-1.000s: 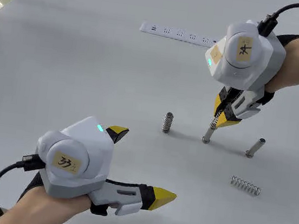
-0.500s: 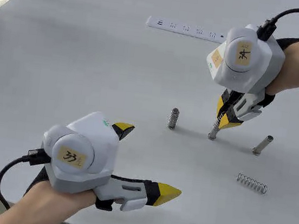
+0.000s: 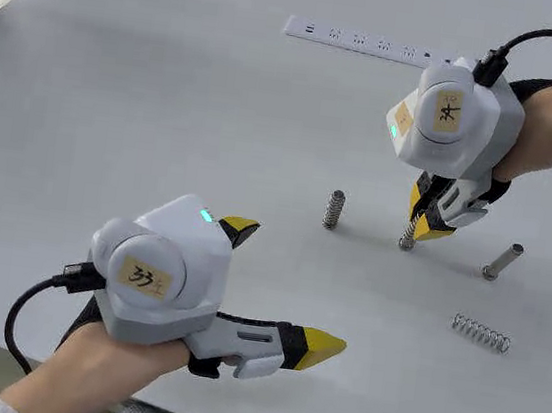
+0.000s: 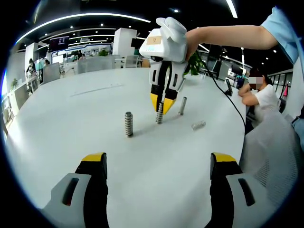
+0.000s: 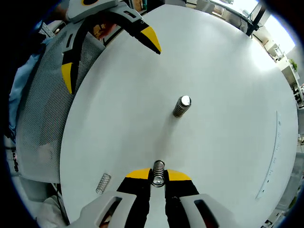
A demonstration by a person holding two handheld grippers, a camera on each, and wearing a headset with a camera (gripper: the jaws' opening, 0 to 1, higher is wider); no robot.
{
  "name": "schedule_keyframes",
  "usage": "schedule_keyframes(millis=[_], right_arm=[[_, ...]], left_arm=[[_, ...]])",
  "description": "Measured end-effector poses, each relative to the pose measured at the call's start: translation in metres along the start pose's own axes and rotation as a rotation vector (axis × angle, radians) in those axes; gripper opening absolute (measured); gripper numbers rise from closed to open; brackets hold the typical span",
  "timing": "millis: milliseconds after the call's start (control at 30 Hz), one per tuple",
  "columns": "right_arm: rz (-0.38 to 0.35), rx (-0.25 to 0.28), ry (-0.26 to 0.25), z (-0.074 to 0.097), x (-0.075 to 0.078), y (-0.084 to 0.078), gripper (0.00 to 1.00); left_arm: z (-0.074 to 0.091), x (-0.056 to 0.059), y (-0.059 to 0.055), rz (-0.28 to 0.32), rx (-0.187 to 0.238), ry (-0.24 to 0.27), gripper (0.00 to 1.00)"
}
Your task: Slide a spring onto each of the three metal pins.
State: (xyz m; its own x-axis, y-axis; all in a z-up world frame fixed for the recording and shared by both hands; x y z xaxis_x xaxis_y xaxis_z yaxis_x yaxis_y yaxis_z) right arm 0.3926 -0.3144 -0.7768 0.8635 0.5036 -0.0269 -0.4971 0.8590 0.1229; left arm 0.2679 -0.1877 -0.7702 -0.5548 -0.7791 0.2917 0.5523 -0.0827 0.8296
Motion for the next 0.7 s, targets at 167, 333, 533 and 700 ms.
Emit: schedule_keyframes(millis=[167,333,533,700], right_arm=[[-0.004,-0.004,-0.001,-0.0011,-0.0041,0.0032,0.08],[-0.004,-0.006,-0.006,-0.0010,-0.0060,0.0057,0.08],[-0.014,-0.004,-0.009,-0.0001,-0.0078,0.0064,0.08],[-0.016,-0.007,-0.009,0.0006,-0.0088,0.0058,0.08]], left_arm=[[0.0003,-0.0002,-0.0002,0.000,-0.001,0.000,0.88],[0.0009,-0.0006,0.0001,0.000,0.000,0.002,0.88],[0.0006,-0.0004,0.0002,-0.004,-0.002,0.000,0.88],[0.0006,0.0005,0.0006,-0.005,-0.003,-0.001,0.88]])
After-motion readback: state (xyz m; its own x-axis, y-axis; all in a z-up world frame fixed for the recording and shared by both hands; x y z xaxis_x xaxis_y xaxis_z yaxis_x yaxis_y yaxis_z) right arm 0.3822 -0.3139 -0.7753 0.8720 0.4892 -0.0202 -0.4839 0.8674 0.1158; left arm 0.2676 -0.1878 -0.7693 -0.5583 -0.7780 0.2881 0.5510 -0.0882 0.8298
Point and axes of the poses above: the centre of the closed fingertips' face, and the gripper's own axes: z roughly backward along the fingers, x roughly to its right, y roughly out of its top, the point moved 5 cm from there along z, roughly backward along the fingers, and after that the axes turned 10 degrees about z, right-handed, at the moved point
